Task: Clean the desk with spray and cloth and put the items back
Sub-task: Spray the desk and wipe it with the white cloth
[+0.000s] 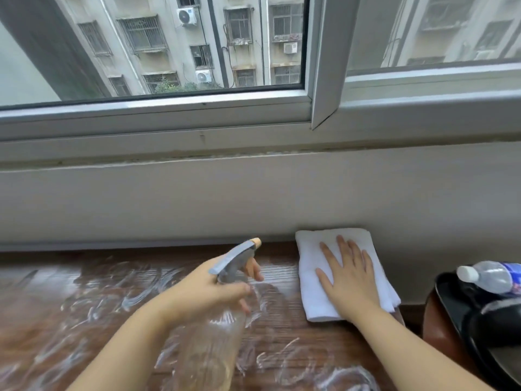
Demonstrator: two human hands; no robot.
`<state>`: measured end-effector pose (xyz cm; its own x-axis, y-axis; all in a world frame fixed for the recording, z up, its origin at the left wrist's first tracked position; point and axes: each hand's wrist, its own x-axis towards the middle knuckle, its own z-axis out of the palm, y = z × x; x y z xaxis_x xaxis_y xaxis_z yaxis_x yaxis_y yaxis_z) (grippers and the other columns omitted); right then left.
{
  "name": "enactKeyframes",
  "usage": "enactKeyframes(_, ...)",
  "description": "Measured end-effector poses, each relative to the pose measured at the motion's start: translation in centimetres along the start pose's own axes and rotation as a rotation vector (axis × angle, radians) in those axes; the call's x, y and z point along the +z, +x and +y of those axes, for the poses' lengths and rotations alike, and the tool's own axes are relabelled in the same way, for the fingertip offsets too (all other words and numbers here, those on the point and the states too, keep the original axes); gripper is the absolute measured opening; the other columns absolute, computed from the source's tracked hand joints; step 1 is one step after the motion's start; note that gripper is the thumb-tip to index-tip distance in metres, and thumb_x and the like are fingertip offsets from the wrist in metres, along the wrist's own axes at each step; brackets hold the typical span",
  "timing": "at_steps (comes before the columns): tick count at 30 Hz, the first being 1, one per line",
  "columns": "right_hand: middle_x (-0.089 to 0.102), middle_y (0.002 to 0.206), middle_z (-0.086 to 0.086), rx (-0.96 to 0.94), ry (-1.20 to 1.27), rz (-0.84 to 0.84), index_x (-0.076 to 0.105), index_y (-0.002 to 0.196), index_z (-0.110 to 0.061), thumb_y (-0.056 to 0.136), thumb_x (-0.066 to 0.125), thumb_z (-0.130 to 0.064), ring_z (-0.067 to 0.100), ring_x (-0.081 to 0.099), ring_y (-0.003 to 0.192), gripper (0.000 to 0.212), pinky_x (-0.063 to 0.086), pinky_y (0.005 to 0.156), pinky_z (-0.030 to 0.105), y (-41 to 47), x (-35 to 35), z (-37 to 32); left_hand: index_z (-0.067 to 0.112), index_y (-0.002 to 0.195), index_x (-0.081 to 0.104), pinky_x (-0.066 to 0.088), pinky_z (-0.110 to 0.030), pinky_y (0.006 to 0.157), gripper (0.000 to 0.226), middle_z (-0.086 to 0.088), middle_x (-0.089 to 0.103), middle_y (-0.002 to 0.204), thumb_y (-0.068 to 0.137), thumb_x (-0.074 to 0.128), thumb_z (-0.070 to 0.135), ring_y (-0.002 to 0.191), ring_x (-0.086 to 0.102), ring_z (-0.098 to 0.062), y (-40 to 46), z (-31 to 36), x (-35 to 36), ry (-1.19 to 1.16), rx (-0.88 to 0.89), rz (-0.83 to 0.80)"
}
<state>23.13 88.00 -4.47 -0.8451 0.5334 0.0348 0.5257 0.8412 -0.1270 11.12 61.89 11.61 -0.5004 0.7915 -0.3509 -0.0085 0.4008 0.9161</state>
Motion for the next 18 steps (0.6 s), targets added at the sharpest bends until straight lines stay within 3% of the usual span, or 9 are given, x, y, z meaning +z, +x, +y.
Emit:
enactKeyframes(2,0.039,0.151,0.011,-0.008,-0.003,-0.001,0.043,0.144,-0.029,0.090,0.027,-0.056,0.030,0.027,0.137,0.062,0.014,0.111,0.044,0.0,0.1,0.2,0.033,0.126,0.058,0.056,-0.039,0.080,0.047,0.000,0.066,0.113,0.083,0.064,0.016,0.079,0.071,-0.025,-2.2,-1.1,-0.3,0.030,-0.054,-0.056)
enactKeyframes(4,0.028,0.157,0.009,-0.005,0.009,-0.024,0.035,0.147,-0.033,0.087,0.021,-0.065,0.030,0.018,0.142,0.069,0.005,0.114,0.043,0.0,-0.1,0.2,0.054,0.127,0.052,0.053,-0.028,0.082,0.052,0.011,0.066,0.109,0.087,0.067,0.025,0.079,0.067,-0.006,-3.7,-1.9,-0.2,0.231,-0.101,-0.071)
enactKeyframes(5,0.019,0.160,0.007,-0.009,0.016,-0.021,0.028,0.149,-0.036,0.084,0.017,-0.071,0.029,0.010,0.145,0.075,-0.002,0.114,0.041,0.0,-0.1,0.2,0.061,0.125,0.049,0.049,-0.022,0.080,0.049,0.020,0.065,0.101,0.089,0.067,0.032,0.076,0.060,0.003,-4.2,-2.2,0.0,0.354,-0.121,-0.070)
enactKeyframes(7,0.001,0.162,0.003,-0.019,0.014,-0.044,0.013,0.151,-0.040,0.075,0.009,-0.080,0.026,-0.005,0.147,0.086,-0.014,0.113,0.039,-0.1,-0.2,0.3,0.065,0.114,0.048,0.041,-0.019,0.073,0.036,0.029,0.057,0.077,0.092,0.063,0.041,0.068,0.050,0.001,-4.6,-2.6,0.5,0.500,-0.146,-0.044)
enactKeyframes(10,-0.010,0.162,0.001,-0.030,-0.004,-0.073,0.003,0.151,-0.042,0.069,0.004,-0.084,0.024,-0.014,0.146,0.092,-0.015,0.113,0.039,-0.1,-0.6,0.4,0.041,0.097,0.060,0.037,-0.023,0.069,0.008,0.019,0.050,0.066,0.090,0.064,0.037,0.063,0.041,-0.003,-5.0,-3.4,1.0,0.476,-0.182,0.034)
enactKeyframes(12,-0.010,0.161,0.000,-0.038,-0.019,-0.080,0.002,0.151,-0.042,0.069,0.002,-0.084,0.023,-0.015,0.145,0.092,-0.015,0.113,0.039,-0.1,-0.8,0.6,0.026,0.085,0.057,0.038,-0.025,0.068,0.012,0.014,0.051,0.065,0.087,0.064,0.035,0.063,0.044,-0.006,-5.2,-3.5,1.0,0.455,-0.213,0.057)
enactKeyframes(15,-0.009,0.162,-0.001,-0.046,-0.012,-0.082,0.004,0.151,-0.042,0.069,0.003,-0.083,0.022,-0.015,0.145,0.092,-0.015,0.113,0.038,-0.2,-0.9,0.7,0.009,0.087,0.054,0.036,-0.024,0.065,0.014,0.010,0.047,0.062,0.089,0.063,0.021,0.059,0.040,-0.006,-5.4,-3.5,1.1,0.434,-0.225,0.046)
enactKeyframes(18,-0.006,0.162,-0.001,-0.052,0.012,-0.082,0.008,0.151,-0.041,0.070,0.005,-0.083,0.022,-0.012,0.146,0.091,-0.014,0.113,0.039,-0.1,-0.8,0.7,0.013,0.097,0.056,0.031,-0.021,0.062,0.008,0.015,0.044,0.060,0.090,0.058,0.017,0.056,0.035,-0.004,-5.8,-3.5,1.2,0.495,-0.211,-0.007)
